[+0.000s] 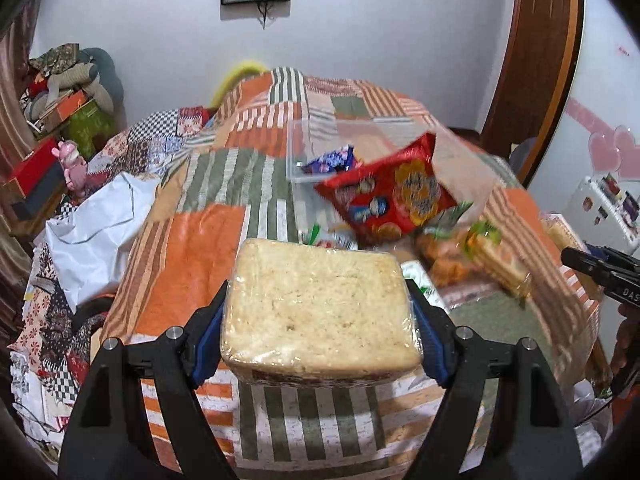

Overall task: Organize snacks
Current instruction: 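Carry the bread slab and wafer roll pack over the box and release them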

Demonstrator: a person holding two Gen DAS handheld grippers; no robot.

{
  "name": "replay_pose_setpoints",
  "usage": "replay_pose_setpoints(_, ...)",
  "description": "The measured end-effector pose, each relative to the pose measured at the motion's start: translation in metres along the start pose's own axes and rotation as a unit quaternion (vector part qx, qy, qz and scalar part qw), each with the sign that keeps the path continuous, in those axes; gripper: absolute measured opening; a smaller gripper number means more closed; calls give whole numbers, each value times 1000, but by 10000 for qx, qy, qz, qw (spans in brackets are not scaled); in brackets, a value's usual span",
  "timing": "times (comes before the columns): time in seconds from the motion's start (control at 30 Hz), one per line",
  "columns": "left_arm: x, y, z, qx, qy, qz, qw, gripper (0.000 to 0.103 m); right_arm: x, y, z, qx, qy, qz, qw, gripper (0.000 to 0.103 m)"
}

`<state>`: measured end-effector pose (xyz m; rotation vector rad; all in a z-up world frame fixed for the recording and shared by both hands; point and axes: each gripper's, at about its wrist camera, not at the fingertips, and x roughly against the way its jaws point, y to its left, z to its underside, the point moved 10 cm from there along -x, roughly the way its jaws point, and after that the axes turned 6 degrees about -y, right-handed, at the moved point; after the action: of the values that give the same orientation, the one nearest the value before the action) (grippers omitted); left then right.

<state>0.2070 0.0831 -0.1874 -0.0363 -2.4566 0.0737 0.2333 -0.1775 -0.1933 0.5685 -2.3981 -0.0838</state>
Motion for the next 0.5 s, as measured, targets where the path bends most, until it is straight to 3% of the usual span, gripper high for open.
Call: replay_pose_setpoints(0.5,-5,8,-46,8,-350,-127,9993,79,-17,19,-63,356,-499,-148,9980,42)
